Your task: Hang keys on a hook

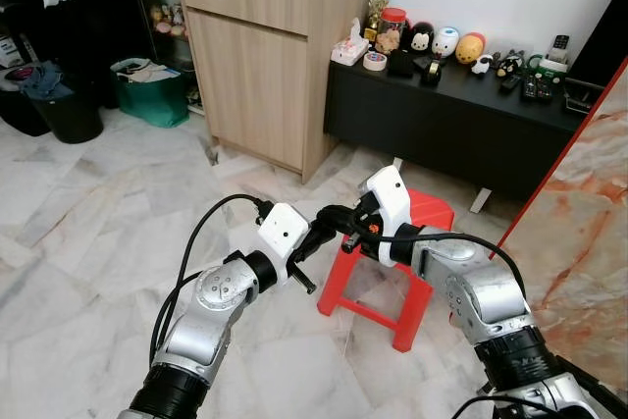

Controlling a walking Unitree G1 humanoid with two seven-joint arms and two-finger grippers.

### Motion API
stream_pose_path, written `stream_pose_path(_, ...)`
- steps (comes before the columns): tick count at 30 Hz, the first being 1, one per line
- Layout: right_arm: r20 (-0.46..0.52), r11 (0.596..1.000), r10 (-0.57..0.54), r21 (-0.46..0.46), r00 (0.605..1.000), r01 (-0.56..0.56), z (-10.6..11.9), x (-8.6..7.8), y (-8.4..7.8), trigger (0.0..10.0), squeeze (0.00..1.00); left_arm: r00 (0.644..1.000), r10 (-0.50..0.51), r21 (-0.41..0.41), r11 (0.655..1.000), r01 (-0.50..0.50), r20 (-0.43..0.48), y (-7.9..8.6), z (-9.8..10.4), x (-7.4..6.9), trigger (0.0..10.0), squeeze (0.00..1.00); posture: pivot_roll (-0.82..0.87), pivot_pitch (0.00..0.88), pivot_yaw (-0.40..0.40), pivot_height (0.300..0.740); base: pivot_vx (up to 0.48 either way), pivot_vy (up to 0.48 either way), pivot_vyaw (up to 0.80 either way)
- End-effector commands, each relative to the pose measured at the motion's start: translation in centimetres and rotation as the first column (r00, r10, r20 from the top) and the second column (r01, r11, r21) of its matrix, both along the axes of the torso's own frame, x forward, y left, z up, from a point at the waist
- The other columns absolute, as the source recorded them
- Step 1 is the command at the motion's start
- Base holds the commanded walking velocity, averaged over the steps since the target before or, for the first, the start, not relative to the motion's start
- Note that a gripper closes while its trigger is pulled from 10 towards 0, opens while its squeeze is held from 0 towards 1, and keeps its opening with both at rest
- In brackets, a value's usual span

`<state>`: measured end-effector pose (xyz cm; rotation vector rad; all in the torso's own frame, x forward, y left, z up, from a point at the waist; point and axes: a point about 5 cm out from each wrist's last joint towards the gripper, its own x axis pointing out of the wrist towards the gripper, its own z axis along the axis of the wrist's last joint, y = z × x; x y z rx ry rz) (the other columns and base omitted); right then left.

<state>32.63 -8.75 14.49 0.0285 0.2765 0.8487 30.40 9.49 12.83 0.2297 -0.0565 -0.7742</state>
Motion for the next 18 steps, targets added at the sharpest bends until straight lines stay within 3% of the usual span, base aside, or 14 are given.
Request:
stream_pose_path(1, 0.006, 0.997, -0.071, 0.019, 0.997, 0.070, 0.65, 0.77, -0.87, 10.0, 0.00, 1.000, -0.004, -0.002, 1.000, 0.004, -0.010, 0.14, -0.25, -0.02, 0.0, 0.00, 0.09, 0.000, -0.081, 0.709, 0.000, 0.000, 0.00)
stream_pose_path(18, -0.051, 0.992, -0.113, 0.056, 0.992, 0.115, -0.24, 0.92, -1.43, 10.0, 0.00, 1.000, -0.008, -0.011, 1.000, 0.008, 0.002, 0.09, -0.13, -0.06, 0.0, 0.00, 0.09, 0.000, -0.081, 0.709, 0.000, 0.000, 0.00)
